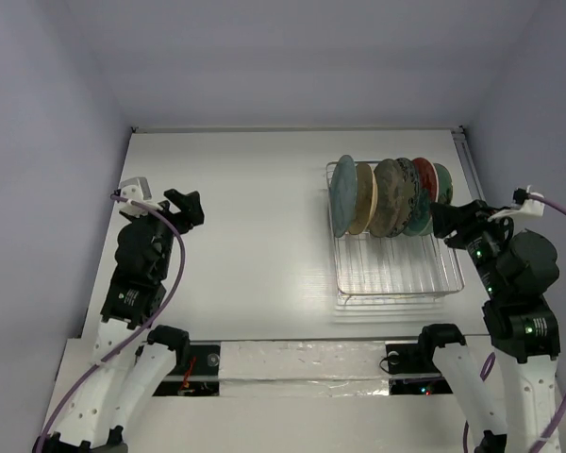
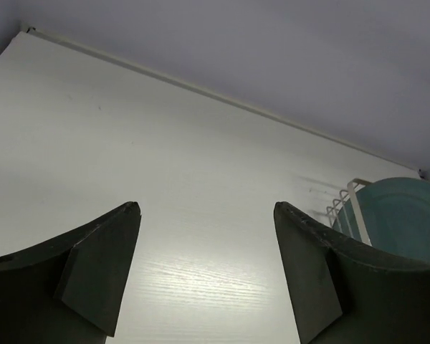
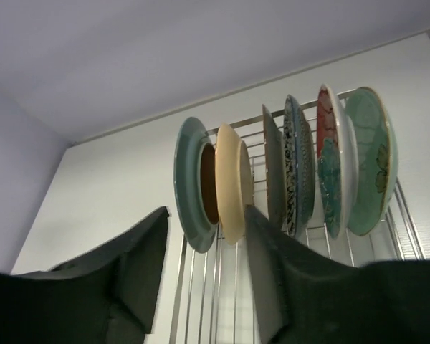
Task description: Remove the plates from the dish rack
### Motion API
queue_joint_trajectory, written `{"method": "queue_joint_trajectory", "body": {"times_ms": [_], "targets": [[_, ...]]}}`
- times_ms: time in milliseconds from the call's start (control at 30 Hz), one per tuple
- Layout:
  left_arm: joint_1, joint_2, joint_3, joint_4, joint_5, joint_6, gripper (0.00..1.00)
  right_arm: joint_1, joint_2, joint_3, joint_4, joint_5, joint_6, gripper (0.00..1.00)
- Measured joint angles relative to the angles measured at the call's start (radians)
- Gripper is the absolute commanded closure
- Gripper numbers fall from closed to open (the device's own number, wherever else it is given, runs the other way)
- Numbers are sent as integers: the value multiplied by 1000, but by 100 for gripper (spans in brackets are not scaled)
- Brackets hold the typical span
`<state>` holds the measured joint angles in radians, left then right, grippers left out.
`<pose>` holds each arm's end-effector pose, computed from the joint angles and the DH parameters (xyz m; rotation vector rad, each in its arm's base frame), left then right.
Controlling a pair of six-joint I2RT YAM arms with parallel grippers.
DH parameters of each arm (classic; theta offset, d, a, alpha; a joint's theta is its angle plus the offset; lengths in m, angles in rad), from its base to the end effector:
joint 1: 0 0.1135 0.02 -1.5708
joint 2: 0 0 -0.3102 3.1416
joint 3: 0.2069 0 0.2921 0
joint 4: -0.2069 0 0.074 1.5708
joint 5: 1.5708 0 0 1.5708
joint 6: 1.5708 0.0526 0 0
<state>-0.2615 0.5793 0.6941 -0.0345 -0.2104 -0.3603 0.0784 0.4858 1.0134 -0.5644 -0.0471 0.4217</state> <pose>0.1599 -0.0314 0.3857 -0.2442 1.4819 -0.3447 0.0885 0.0094 0.4495 0.2410 1.6060 0.4243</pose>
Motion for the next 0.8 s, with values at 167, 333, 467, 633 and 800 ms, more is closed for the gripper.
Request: {"method": "queue_joint_trajectory", "body": {"times_ms": [167,333,467,633,800], "targets": [[0,0,0,-53,0,15,39,0,27,-14,34,-81,17,100],[-10,-23,0,-99,0,26,84,0,97,-16,90,-185,32,100],[-28,-53,-19,-100,1,31,100,32,172,-16,141,-229,51,100],[-32,-35,-29,-98,0,30,100,217,312,25,151,-103,47,100],[-32,-30,-34,-101,0,30,88,380,494,77,157,74,31,89]]}}
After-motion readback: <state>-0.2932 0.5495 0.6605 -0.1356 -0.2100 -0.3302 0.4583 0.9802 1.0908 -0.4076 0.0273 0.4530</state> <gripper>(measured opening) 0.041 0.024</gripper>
